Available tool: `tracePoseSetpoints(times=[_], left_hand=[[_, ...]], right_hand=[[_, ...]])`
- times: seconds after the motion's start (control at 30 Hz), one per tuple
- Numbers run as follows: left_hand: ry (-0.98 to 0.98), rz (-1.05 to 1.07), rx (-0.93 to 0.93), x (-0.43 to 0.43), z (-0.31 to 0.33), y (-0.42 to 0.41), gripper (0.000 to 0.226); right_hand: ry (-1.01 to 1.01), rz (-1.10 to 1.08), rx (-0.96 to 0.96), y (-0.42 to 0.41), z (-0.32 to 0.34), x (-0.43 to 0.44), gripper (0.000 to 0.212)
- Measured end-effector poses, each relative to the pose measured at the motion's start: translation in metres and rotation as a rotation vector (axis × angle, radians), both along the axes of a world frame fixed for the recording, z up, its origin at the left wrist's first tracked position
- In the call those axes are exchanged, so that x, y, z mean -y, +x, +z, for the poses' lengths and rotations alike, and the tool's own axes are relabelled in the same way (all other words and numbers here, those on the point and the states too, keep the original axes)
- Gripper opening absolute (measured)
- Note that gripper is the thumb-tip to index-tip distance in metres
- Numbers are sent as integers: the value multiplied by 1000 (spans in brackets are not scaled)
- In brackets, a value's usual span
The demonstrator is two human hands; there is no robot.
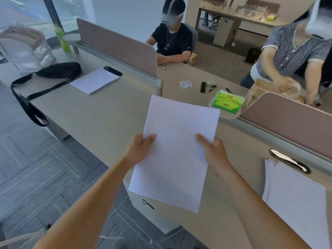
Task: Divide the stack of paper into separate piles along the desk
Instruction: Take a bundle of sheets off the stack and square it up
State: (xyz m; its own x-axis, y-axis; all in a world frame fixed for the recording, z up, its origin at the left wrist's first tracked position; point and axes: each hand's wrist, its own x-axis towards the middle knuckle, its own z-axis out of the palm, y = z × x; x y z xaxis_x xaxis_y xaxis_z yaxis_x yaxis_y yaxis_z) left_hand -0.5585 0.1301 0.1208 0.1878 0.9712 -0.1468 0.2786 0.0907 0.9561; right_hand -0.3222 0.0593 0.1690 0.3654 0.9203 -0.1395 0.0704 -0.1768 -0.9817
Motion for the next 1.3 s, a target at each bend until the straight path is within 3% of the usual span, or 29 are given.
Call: tracePoseSetpoints(times=[0.2,0.4,0.73,0.97,1.3], left_hand=[[-166,-87,178,-29,-8,-47,37],[-77,-108,18,-58,-14,-42,30],[-101,-14,34,-120,-29,-34,22],[-109,-110,-150,-217,-70,-47,40],[-123,-228,-378,-361,-120,-73,45]], right_hand=[[-50,-84,-3,-60,-6,-9,17],[-95,-155,-7,-62,-16,-37,15],[-75,-121,18,-60,-39,-101,14],[-236,-274,51,-87,-84,-186,44],[-457,-472,-111,-129,-131,-311,44]])
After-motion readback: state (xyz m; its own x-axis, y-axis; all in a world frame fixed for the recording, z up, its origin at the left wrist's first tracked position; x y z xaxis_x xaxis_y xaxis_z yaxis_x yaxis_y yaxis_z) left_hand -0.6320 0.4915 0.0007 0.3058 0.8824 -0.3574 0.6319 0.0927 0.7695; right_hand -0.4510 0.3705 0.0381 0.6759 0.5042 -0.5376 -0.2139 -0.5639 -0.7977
